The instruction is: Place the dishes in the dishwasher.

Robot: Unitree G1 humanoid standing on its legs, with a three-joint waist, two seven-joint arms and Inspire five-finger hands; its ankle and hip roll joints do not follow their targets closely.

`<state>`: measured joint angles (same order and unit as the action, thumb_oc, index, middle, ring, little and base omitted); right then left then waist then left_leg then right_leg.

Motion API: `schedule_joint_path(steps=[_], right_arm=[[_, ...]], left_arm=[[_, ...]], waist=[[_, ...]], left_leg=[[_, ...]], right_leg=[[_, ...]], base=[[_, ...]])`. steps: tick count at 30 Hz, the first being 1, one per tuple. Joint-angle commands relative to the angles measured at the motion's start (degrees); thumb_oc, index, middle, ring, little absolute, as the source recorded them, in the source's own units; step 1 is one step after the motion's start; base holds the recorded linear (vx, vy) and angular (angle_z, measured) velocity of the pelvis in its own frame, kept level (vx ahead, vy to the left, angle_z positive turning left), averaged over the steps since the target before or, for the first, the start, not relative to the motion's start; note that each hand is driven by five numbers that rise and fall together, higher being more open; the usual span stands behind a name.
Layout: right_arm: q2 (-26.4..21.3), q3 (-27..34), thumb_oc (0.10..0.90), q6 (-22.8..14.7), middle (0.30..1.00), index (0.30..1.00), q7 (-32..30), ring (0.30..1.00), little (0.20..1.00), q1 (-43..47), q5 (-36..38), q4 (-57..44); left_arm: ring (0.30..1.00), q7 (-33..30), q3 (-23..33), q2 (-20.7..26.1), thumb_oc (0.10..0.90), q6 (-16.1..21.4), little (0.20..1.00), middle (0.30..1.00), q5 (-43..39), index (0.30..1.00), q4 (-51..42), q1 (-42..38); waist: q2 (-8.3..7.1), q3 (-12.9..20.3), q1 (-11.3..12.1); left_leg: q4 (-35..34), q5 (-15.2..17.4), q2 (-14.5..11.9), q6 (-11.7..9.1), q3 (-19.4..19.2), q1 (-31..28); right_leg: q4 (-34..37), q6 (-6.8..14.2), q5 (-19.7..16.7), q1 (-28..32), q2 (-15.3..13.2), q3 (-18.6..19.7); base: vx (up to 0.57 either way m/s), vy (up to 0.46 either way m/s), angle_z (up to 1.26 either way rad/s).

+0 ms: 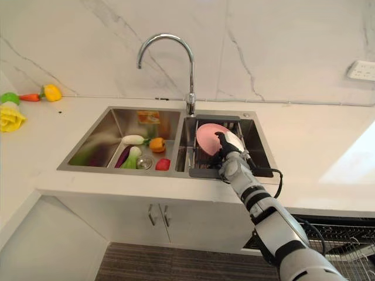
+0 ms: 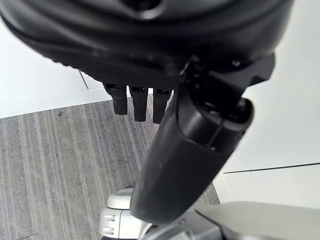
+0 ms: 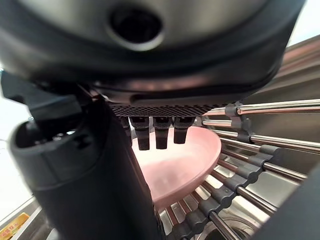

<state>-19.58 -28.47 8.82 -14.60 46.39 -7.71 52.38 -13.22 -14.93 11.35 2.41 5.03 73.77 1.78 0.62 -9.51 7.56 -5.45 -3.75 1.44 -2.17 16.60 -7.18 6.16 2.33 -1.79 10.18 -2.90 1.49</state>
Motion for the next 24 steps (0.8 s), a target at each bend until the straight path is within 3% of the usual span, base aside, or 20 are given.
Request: schedule_joint_path(steps=[1,4,5,6,7,9,15,24], right_arm=[[-1.17,-0.18,0.8,-3.48,0.9,0.9,-3.58,0.9,0.9,12.7,0.14,0.33],[-0.83,-0.66,0.8,-3.35,0.9,0.9,-3.99,0.9,0.9,13.36,-0.73,1.02],[-1.43,-1.43,0.569,-2.92,0.554,0.554,-5.8,0.554,0.554,13.34,-5.1,-0.3],[-1.45,-1.41,0.425,-2.87,0.338,0.338,-5.8,0.338,0.338,13.29,-5.16,-0.38],[-1.91,-1.53,0.4,-2.65,0.3,0.3,-7.08,0.3,0.3,12.97,-7.35,-1.83],[-4.49,-1.57,0.4,-2.24,0.3,0.3,-10.43,0.3,0.3,11.55,-15.49,-9.24],[-9.03,0.45,0.4,-2.02,0.3,0.3,-14.49,0.3,0.3,8.69,-23.57,-16.49],[-11.86,-1.12,0.4,-1.23,0.3,0.3,-14.58,0.3,0.3,13.64,-25.35,-12.14]], left_arm=[[0.9,-0.96,-4.32,-0.16,0.8,0.72,0.9,0.9,-0.52,0.9,4.64,-3.56],[0.9,-1.08,-4.52,-0.21,0.8,0.71,0.9,0.9,-0.41,0.9,4.77,-3.46],[0.9,-1.36,-4.69,-0.37,0.8,0.74,0.9,0.9,-0.37,0.9,4.73,-3.34],[0.9,-1.37,-4.71,-0.39,0.8,0.74,0.9,0.9,-0.37,0.9,4.73,-3.33],[0.9,-1.55,-4.76,-0.5,0.8,0.7,0.9,0.9,-0.12,0.9,4.79,-3.41],[0.9,-2.66,-4.57,-0.77,0.8,0.81,0.9,0.9,0.5,0.9,4.63,-3.79],[0.9,-3.91,-4.53,-0.8,0.8,1.57,0.9,0.9,2.07,0.9,4.47,-4.1],[0.9,-4.19,-5.93,-0.31,0.8,2.04,0.9,0.9,0.42,0.9,1.52,-8.78]], waist=[[-1.5,1.51,1.17],[-1.58,1.59,1.31],[-1.69,1.67,1.38],[-1.68,1.67,1.38],[-1.64,1.63,1.35],[-1.61,1.5,1.16],[-1.6,1.61,1.42],[-1.56,1.82,-0.19]], left_leg=[[0.45,1.78,1.64,-1.27,2.45,0.05],[0.45,1.78,1.66,-1.32,2.61,0.05],[0.45,1.87,1.63,-1.35,2.78,0.07],[0.45,1.88,1.63,-1.35,2.79,0.06],[0.45,1.92,1.62,-1.34,2.77,0.1],[0.45,2.09,1.59,-1.31,2.79,0.04],[0.45,2.33,1.66,-1.38,3.02,-0.04],[0.45,1.85,1.47,-1.4,1.95,0.23]], right_leg=[[-2.28,2.96,1.96,0.0,-1.89,0.74],[-2.2,3.01,1.99,0.21,-1.97,0.37],[-2.08,3.14,2.04,0.34,-2.13,0.19],[-2.08,3.14,2.04,0.35,-2.13,0.18],[-2.05,3.18,2.05,0.38,-2.19,0.2],[-1.91,3.27,2.18,0.59,-2.34,0.16],[-1.71,3.5,2.55,1.09,-2.68,-0.63],[-1.67,3.71,1.69,0.44,-2.85,0.14]], base=[[0.02,0.003,0.05],[0.01,0.002,0.09],[0.02,0.003,0.09],[0.03,0.008,0.11],[0.01,0.005,0.05],[0.0,0.0,0.0],[0.01,-0.004,0.02],[-0.01,0.005,0.0]])
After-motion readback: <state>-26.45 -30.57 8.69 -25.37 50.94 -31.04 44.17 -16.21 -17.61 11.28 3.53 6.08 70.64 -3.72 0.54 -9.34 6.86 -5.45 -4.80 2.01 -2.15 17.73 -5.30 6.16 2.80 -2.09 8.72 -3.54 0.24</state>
